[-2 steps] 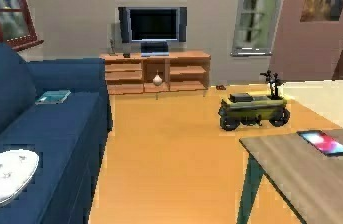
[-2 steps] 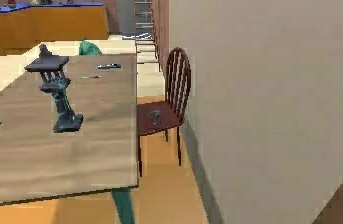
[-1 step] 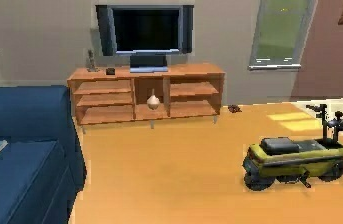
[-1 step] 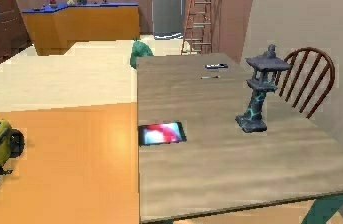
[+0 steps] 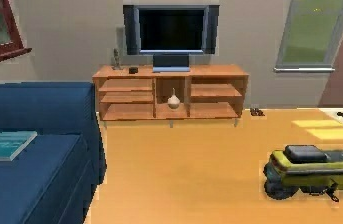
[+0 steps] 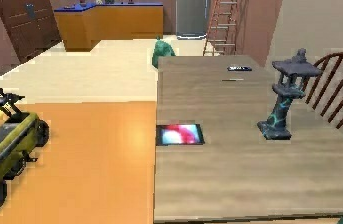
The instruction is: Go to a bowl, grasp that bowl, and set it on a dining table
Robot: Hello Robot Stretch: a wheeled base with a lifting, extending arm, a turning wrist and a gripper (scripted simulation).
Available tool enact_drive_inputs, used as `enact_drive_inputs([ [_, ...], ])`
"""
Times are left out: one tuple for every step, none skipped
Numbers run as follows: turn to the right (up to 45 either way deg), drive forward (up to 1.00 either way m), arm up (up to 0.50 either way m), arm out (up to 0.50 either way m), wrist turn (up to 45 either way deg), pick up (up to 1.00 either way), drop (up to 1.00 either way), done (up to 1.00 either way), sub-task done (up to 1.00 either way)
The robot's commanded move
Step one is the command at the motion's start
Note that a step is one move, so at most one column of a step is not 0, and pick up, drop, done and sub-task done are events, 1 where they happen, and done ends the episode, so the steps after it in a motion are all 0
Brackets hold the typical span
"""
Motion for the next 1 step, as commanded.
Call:
enact_drive_inputs([
  [0.0, 0.20, 0.00, 0.00, 0.0, 0.00, 0.00, 0.00, 0.00],
])
